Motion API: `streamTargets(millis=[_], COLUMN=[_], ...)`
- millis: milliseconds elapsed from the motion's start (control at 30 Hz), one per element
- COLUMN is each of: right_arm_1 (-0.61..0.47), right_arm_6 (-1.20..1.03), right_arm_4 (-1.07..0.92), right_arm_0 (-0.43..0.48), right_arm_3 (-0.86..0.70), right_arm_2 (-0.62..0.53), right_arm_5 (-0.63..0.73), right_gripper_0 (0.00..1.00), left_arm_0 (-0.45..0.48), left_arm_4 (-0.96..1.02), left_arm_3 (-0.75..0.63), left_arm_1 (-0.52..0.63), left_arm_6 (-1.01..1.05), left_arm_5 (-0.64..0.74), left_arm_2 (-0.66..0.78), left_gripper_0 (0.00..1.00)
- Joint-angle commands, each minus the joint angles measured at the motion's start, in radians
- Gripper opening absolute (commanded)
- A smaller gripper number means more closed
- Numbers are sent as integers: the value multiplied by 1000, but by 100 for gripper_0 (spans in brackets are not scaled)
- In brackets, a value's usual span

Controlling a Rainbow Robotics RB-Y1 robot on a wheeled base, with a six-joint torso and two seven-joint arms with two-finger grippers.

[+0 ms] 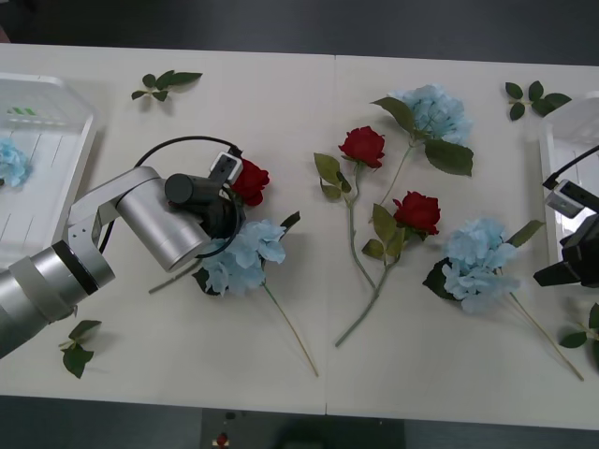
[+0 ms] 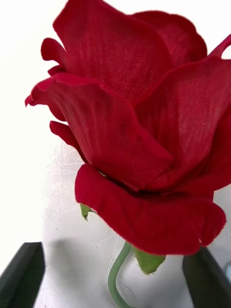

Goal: Put the red flowers into the right box and the blue flowers into the left box

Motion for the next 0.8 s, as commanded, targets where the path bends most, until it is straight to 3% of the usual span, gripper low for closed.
streamTargets(millis=[33, 200, 367, 467, 600, 800], right_arm_1=[11, 12, 12, 11, 11, 12], right_arm_6=[27, 35, 35, 37, 44, 56], right_arm_4=[-2, -2, 2, 11, 21, 40], right_arm_0=[10, 24, 35, 43, 63, 92], right_arm_3=[-31, -31, -31, -31, -29, -31], right_arm_2=[41, 115, 167, 184, 190, 208], right_arm_5=[-47, -133, -194, -206, -208, -257], right_gripper_0=[94, 94, 94, 94, 94, 94], left_arm_0=[-22, -22, -22, -22, -22, -20], left_arm_4=[-2, 4, 21, 45, 45, 44], left_arm_3=[1, 12, 35, 69, 83, 83], left_arm_1=[2, 2, 2, 2, 2, 4], left_arm_6=[25, 31, 36, 33, 33, 34], left_arm_5=[-11, -18, -38, -87, -109, -109], left_arm_2=[15, 15, 15, 14, 12, 12], left_gripper_0=[77, 77, 65, 47, 3, 0])
